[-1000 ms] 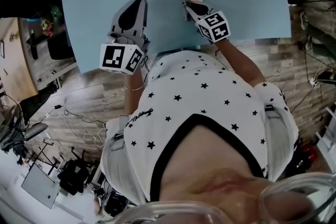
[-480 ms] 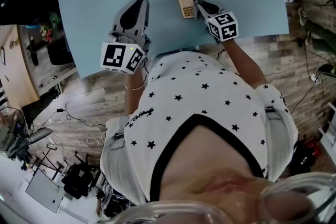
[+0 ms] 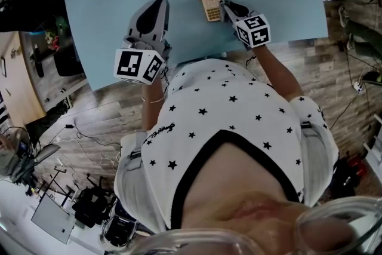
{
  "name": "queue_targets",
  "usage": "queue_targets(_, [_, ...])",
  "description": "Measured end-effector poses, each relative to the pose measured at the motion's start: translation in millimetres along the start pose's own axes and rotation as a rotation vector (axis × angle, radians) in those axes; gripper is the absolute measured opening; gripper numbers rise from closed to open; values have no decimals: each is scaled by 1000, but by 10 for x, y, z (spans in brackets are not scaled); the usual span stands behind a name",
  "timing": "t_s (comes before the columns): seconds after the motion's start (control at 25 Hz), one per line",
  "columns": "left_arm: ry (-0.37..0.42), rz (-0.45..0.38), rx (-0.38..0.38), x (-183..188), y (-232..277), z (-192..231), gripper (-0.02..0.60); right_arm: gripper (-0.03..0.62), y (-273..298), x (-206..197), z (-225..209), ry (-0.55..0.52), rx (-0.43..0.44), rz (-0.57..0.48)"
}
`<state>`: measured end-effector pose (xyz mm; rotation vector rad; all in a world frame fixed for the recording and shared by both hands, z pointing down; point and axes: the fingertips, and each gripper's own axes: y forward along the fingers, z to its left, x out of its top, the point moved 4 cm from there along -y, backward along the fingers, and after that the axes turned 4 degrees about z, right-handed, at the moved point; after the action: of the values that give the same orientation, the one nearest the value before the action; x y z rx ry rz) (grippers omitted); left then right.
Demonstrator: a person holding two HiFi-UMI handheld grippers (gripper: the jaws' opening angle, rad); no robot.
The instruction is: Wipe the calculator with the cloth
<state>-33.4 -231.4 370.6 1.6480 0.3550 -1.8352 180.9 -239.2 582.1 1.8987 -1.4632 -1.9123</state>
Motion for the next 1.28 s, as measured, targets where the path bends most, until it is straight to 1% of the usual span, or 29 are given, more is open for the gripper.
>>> queue_targets(0.44, [-1, -3, -5, 0, -16, 1, 29, 35, -14, -19, -10, 4, -12, 0])
queue_targets(0.64, [-1, -10, -5, 5, -29, 10, 29, 35, -62, 114, -54, 28, -23, -49])
queue_targets(0.84, [1, -18, 2, 17, -53, 9, 29, 35, -191, 424, -168, 52, -44, -141])
queue_targets(1.04, [-3, -30, 15, 37, -96, 80, 29, 35, -405, 908, -150, 72, -38, -283])
queue_targets(1.16, [-3, -35, 16, 57, -112, 136, 29, 35, -556, 1244, -33, 51, -15, -373])
queue_targets(1.28, [-1, -43, 9, 80, -84, 155, 29, 35, -742, 1552, 111, -1, 7, -458])
